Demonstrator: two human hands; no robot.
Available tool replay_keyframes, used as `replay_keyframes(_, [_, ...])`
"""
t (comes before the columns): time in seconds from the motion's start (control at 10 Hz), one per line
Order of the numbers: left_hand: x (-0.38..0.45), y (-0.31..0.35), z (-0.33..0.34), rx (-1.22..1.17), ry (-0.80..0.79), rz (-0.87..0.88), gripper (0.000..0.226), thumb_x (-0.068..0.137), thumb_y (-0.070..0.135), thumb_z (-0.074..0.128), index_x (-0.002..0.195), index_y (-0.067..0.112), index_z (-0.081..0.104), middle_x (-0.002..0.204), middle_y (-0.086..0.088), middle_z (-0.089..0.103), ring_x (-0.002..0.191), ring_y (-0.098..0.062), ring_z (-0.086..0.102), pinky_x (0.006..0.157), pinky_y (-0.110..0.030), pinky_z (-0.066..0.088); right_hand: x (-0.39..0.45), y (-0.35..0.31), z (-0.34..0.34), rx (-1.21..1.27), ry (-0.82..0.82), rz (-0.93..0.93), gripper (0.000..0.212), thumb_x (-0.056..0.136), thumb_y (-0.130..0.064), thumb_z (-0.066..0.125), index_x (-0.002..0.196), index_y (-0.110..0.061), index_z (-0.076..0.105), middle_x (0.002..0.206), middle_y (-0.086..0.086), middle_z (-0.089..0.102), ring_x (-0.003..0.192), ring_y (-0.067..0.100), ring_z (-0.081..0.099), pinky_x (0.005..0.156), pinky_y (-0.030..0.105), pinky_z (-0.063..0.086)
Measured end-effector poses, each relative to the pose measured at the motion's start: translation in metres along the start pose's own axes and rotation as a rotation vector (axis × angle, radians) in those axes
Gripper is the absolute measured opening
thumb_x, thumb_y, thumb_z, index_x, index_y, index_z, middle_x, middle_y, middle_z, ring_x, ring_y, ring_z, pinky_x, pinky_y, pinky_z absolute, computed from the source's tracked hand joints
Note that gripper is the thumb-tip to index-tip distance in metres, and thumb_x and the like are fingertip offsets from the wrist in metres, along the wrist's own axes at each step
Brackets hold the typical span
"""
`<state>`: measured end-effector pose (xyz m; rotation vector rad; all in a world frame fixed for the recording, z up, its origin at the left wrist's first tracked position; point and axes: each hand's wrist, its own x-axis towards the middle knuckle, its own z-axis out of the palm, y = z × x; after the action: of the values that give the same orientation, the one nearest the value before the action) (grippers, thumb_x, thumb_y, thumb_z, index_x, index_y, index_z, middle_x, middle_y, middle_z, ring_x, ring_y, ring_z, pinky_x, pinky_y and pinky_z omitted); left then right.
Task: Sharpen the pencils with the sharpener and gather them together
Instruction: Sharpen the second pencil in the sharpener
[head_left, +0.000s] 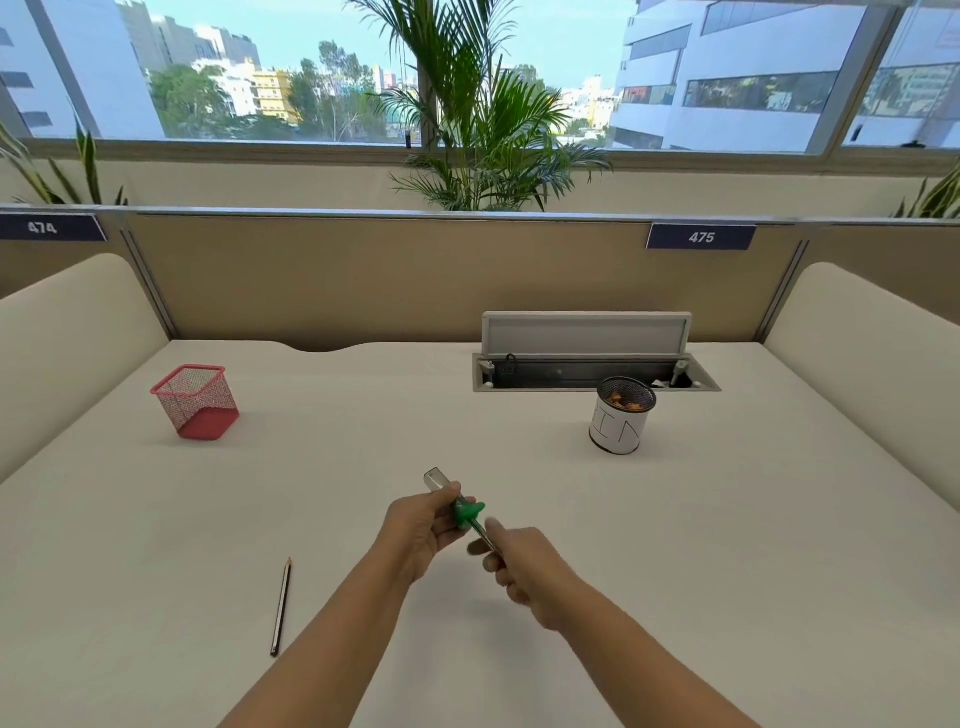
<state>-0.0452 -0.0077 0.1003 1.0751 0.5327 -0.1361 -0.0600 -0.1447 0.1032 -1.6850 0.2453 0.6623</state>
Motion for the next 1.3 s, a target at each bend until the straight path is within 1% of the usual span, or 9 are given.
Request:
replay_keyframes(0.1, [0.001,0.001,0.000,-0.031,0.056,-0.003,0.012,0.086,0.006,0.061,0.081,-0.005,0.060,0.066,-0.016,0.070,0.055,-0.022,0.069,0.058,-0.030,0.059,0.004,0.013,0.004,-0.661,0.329,-0.538,0.033,0.091,-0.038,0.052,0.103,-0.009,0.061,0.088,0.002,0.060,0.078,0.017,0.054,0.068,0.024,0.039])
replay_keyframes(0.2, [-0.001,-0.002,0.003,-0.079,0.100,-0.017,0.011,0.084,0.004,0.062,0.077,-0.004,0.059,0.052,-0.013,0.068,0.046,-0.021,0.067,0.050,-0.029,0.058,0.001,0.017,-0.001,-1.132,0.520,-0.759,0.009,0.076,-0.023,0.071,0.072,-0.018,0.065,0.061,-0.004,0.061,0.051,0.014,0.058,0.046,0.020,0.028])
replay_keyframes(0.3, [-0.003,-0.008,0.006,-0.082,0.106,-0.001,0.012,0.085,0.006,0.062,0.078,-0.003,0.060,0.061,-0.015,0.069,0.053,-0.022,0.068,0.053,-0.028,0.059,-0.005,0.020,0.002,-1.075,0.366,-0.622,0.018,0.076,-0.024,0.068,0.060,-0.019,0.062,0.048,-0.003,0.056,0.038,0.013,0.051,0.042,0.018,0.022])
replay_keyframes(0.4, [-0.008,-0.007,0.002,-0.024,-0.008,0.003,0.012,0.088,0.008,0.058,0.087,-0.004,0.060,0.078,-0.016,0.070,0.066,-0.021,0.069,0.060,-0.028,0.059,-0.002,-0.004,-0.002,0.138,-0.046,0.149,0.039,0.096,-0.029,0.043,0.065,-0.013,0.058,0.041,-0.006,0.041,0.031,0.008,0.036,0.031,0.017,0.023])
replay_keyframes(0.5, [-0.009,-0.002,-0.003,0.012,-0.075,-0.002,0.014,0.089,0.009,0.057,0.092,-0.004,0.060,0.072,-0.012,0.073,0.064,-0.019,0.071,0.058,-0.027,0.058,0.001,-0.003,-0.008,0.620,-0.277,0.381,0.048,0.099,-0.030,0.041,0.062,-0.007,0.061,0.036,-0.005,0.031,0.023,0.006,0.023,0.024,0.012,0.013])
replay_keyframes(0.7, [-0.004,-0.002,-0.005,-0.055,0.047,-0.010,0.011,0.086,0.006,0.061,0.082,-0.005,0.059,0.064,-0.015,0.070,0.052,-0.021,0.069,0.049,-0.027,0.058,-0.004,0.008,0.010,-0.561,0.290,-0.461,0.031,0.088,-0.040,0.055,0.100,-0.012,0.060,0.083,-0.004,0.054,0.074,0.014,0.052,0.061,0.021,0.035])
replay_keyframes(0.9, [-0.004,-0.006,-0.003,-0.115,0.100,-0.014,0.013,0.086,0.007,0.061,0.077,-0.002,0.059,0.053,-0.011,0.068,0.047,-0.020,0.067,0.051,-0.028,0.058,0.003,0.015,0.007,-1.124,0.554,-0.847,0.019,0.067,-0.024,0.070,0.054,-0.018,0.057,0.044,-0.004,0.054,0.036,0.012,0.047,0.041,0.017,0.020])
replay_keyframes(1.1, [-0.008,-0.002,-0.010,-0.037,-0.053,-0.019,0.013,0.090,0.010,0.056,0.090,-0.004,0.059,0.069,-0.013,0.073,0.065,-0.021,0.070,0.059,-0.029,0.059,-0.001,-0.009,-0.005,0.503,-0.193,0.309,0.034,0.097,-0.021,0.044,0.073,-0.006,0.063,0.041,-0.005,0.041,0.027,0.004,0.025,0.026,0.012,0.014])
replay_keyframes(1.3, [0.002,0.001,-0.007,-0.018,0.067,-0.028,0.013,0.086,0.006,0.061,0.081,-0.006,0.059,0.064,-0.016,0.069,0.049,-0.022,0.068,0.048,-0.028,0.058,0.000,0.000,0.005,-0.657,0.229,-0.467,0.028,0.094,-0.034,0.046,0.103,-0.013,0.063,0.090,0.003,0.066,0.072,0.015,0.056,0.069,0.029,0.046])
